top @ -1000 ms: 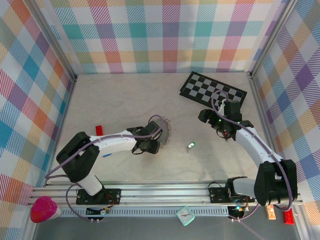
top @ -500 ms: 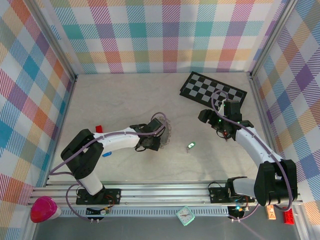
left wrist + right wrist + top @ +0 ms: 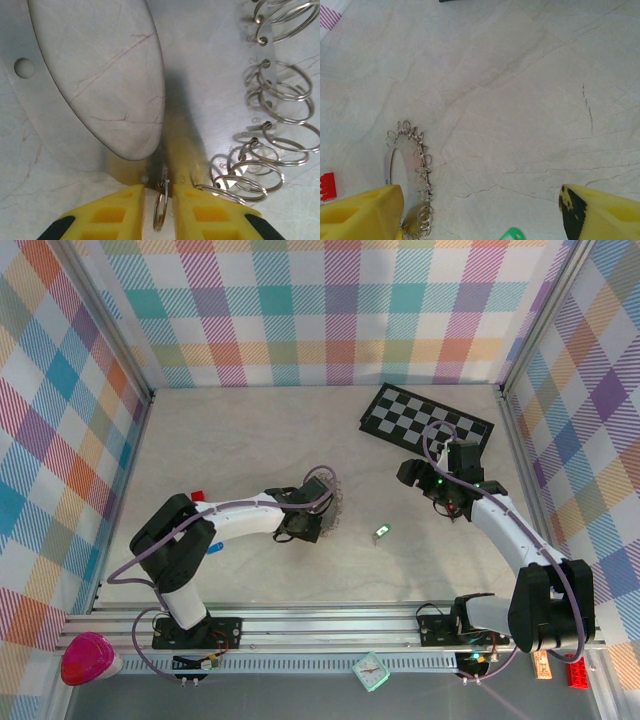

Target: Put the keys on the keyring

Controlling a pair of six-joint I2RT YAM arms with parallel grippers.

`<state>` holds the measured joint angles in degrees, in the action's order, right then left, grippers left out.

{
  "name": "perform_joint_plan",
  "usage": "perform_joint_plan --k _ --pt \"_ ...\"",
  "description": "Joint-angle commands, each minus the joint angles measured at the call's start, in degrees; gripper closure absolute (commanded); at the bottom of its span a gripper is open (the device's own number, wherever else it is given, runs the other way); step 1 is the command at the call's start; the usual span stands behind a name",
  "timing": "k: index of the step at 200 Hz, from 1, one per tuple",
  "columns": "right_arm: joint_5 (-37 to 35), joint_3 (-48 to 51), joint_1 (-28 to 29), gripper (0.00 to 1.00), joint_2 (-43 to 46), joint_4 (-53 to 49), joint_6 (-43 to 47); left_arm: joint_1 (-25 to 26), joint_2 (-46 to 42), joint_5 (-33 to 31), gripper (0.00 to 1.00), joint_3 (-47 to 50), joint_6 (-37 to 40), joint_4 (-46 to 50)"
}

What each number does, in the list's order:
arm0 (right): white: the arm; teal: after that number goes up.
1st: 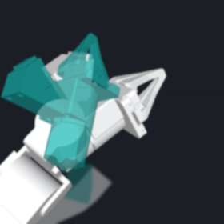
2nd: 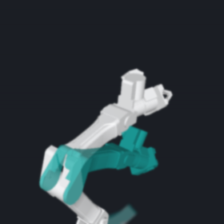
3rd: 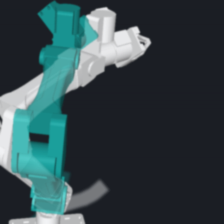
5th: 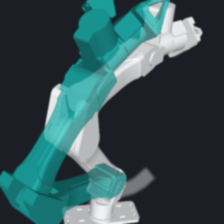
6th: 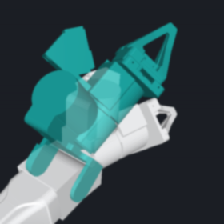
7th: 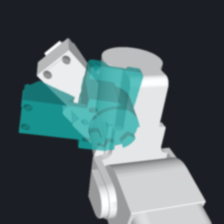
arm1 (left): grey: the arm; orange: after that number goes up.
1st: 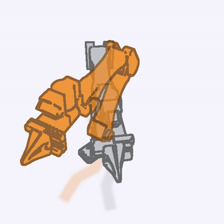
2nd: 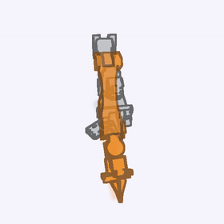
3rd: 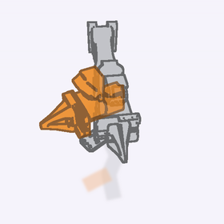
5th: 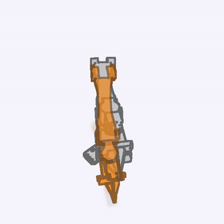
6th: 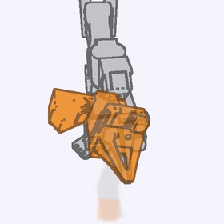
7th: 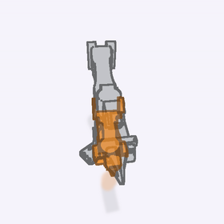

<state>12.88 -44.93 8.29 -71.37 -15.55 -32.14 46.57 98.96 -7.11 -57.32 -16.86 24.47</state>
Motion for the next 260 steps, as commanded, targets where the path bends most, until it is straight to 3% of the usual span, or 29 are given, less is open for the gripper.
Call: perform_joint_plan --k 1,96,137,162,186,205,260 --pt "-0.3 -0.5 0.3 0.19 1.4 -0.7 1.1 -0.5 0.2 -0.5 0.81 -1.4 -0.4 2.3" --pt "-0.4 -0.4 0.3 0.19 2.6 -0.9 1.1 -0.5 -3.9 -3.7 1.0 -0.9 2.3 1.6" --pt "1.8 -0.2 0.4 0.19 3.9 1.3 3.5 -0.3 -12.5 -6.7 1.0 2.8 10.8 -4.5" --pt "8.9 1.2 0.3 0.24 6.3 7.4 9.1 -0.4 -18.4 -6.3 1.0 5.6 19.8 -10.4" --pt "14.0 0.2 1.0 0.27 8.2 11.0 15.8 -0.5 -24.0 -1.6 1.0 8.7 31.7 -16.8" --pt "17.1 -3.1 2.5 0.31 8.2 10.0 23.1 -2.3 -27.8 3.4 1.0 9.4 36.8 -20.8" --pt "26.4 -7.0 6.7 0.41 6.0 16.0 42.9 -12.0 -30.1 28.6 1.0 8.6 46.4 -24.1"
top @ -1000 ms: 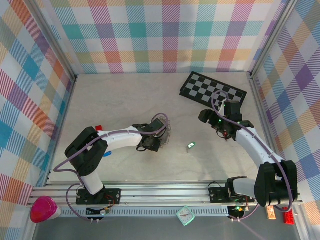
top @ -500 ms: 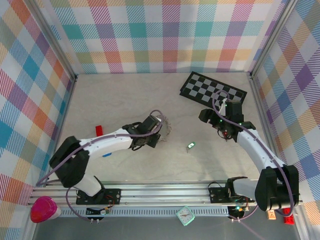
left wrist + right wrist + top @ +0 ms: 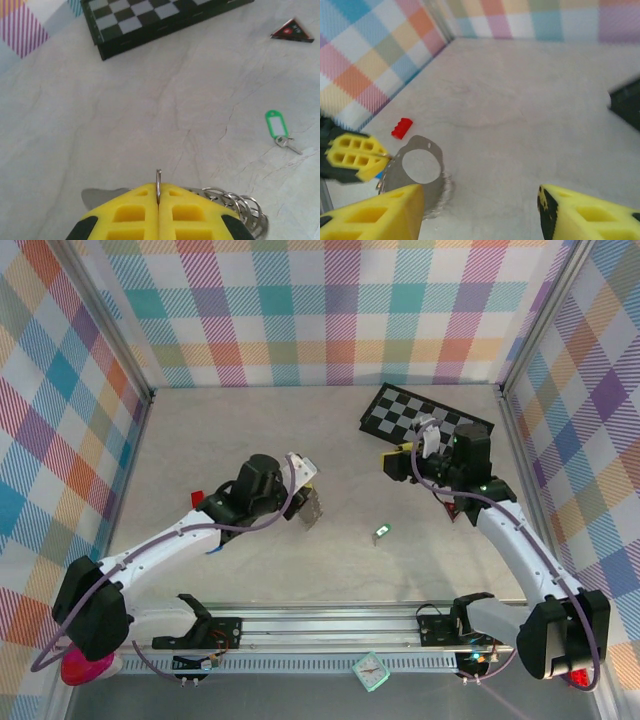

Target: Put the keys on the keyring

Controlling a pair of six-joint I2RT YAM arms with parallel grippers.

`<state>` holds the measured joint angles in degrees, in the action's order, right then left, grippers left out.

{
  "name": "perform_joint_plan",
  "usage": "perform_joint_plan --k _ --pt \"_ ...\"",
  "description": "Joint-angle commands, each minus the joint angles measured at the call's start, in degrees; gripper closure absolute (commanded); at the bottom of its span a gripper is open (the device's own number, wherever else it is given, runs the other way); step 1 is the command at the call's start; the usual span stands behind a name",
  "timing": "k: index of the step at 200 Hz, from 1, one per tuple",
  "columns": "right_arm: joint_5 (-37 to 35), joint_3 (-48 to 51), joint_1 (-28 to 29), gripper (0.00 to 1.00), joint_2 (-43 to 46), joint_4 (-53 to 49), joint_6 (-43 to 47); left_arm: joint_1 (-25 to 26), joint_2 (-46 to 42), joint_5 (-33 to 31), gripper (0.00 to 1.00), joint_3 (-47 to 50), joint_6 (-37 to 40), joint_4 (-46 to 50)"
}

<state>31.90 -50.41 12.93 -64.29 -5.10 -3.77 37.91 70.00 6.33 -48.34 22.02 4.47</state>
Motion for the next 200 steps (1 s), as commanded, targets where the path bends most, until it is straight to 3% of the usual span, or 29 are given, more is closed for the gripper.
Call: perform_joint_plan --k 1,29,67,134,200 --pt "7.6 -1.5 2.2 0.41 -1.1 5.6 15.0 -3.6 -1.1 15.6 1.0 -0.4 7.7 -4.1" --pt "12.6 -2.4 6.2 0.45 -3.9 5.8 26.8 -6.8 -1.2 27.1 1.0 0.0 10.7 -4.7" --pt "17.0 -4.2 11.2 0.56 -8.9 2.4 36.2 -7.1 -1.0 34.8 1.0 0.0 15.4 -4.1" --pt "20.4 -3.2 16.1 0.71 -12.6 2.0 40.6 -7.1 -0.6 37.7 1.0 1.4 15.1 -7.0" --pt "18.9 -1.6 18.7 0.72 -14.7 5.7 38.4 -7.1 -0.4 38.3 1.0 2.1 14.7 -7.3"
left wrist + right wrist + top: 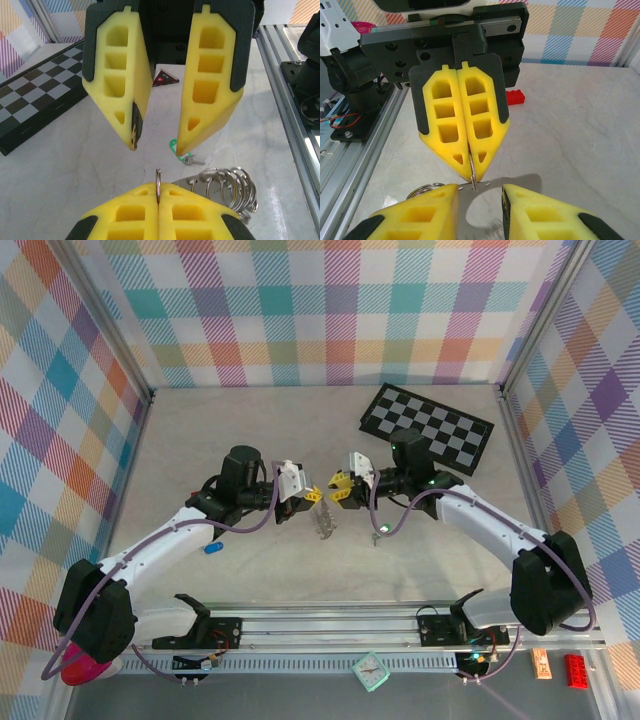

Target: Put the keys on the keyring

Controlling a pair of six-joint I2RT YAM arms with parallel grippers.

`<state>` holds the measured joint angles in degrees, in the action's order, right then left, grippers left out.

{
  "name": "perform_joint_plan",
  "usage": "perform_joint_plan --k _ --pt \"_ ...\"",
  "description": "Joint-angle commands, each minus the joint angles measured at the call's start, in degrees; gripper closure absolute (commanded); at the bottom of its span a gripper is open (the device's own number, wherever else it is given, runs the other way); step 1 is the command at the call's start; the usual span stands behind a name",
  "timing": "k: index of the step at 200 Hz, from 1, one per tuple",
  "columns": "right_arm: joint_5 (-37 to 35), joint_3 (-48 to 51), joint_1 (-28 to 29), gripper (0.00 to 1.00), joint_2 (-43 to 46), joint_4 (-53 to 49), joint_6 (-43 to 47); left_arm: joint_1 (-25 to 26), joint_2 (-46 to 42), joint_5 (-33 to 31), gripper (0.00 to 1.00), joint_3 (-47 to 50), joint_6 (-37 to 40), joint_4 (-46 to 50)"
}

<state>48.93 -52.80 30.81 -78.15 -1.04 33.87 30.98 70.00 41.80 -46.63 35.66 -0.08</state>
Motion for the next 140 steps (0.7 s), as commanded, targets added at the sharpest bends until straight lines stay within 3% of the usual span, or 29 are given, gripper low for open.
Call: perform_joint_plan --k 1,81,103,121,140 --pt "1.9 0.8 0.8 0.72 -0.8 1.6 0.8 -0.2 -0.4 2.8 1.0 0.3 1.0 -2.7" --pt "0.2 0.4 2.0 0.8 -1.7 0.8 1.0 -0.2 0.2 3.3 1.0 0.0 1.1 -2.3" --pt "-0.7 1.1 2.0 0.72 -0.7 1.0 0.5 -0.2 0.2 2.0 1.0 -0.1 0.9 -1.9" --pt "-4.7 3.3 2.0 0.69 2.0 2.1 -2.5 -0.2 0.0 -0.2 1.0 -0.1 -0.1 -1.6" --pt "-14.9 5.7 2.0 0.68 5.3 1.1 -9.7 -0.2 -0.4 -2.5 1.0 0.3 -1.0 -1.9"
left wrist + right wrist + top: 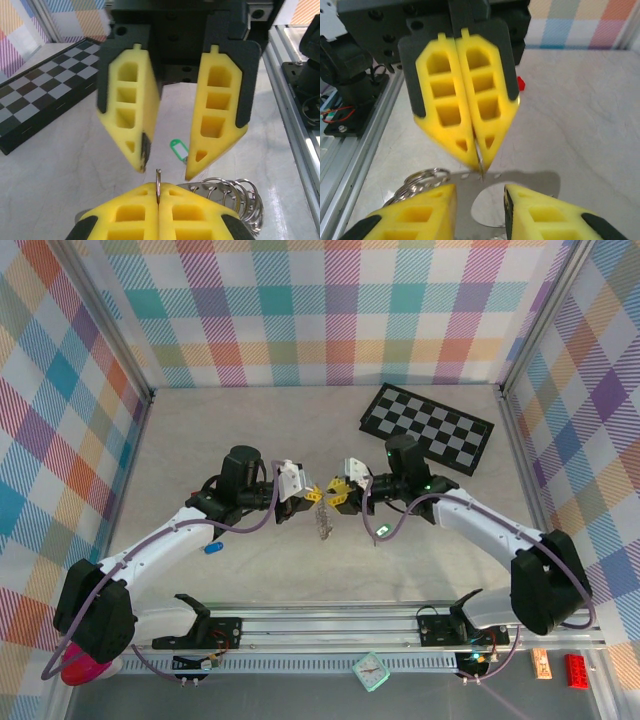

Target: Put the keys on the keyring

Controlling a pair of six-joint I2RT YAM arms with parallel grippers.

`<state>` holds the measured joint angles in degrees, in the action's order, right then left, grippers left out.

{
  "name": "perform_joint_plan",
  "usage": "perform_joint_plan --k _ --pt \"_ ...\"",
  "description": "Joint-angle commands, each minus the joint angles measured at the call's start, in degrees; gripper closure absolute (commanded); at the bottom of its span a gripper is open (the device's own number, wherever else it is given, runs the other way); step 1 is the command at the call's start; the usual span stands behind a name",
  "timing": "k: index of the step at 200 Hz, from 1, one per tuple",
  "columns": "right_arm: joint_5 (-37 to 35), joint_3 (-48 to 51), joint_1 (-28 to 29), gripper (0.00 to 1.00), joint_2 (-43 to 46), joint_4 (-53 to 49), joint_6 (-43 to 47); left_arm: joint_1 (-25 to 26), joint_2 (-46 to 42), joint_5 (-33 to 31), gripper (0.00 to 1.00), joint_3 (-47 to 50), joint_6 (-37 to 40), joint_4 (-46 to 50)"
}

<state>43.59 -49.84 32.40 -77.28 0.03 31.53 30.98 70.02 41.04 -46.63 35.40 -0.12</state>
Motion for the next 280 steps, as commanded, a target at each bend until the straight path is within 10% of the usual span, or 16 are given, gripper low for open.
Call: perform_joint_plan --k 1,82,280 --pt "-10.1 2.9 0.4 0.68 4.6 -0.1 -8.0 -0.2 -0.5 -1.8 1.0 0.3 -0.8 -1.9" --pt "-39.2 1.7 0.6 0.61 6.5 -36.3 -56.8 -0.2 -2.4 -7.9 1.0 1.6 -5.4 0.9" --pt "-47.5 -6.8 4.6 0.73 -17.7 -37.9 -50.8 -0.1 -2.4 -6.8 1.0 2.3 -5.3 1.9"
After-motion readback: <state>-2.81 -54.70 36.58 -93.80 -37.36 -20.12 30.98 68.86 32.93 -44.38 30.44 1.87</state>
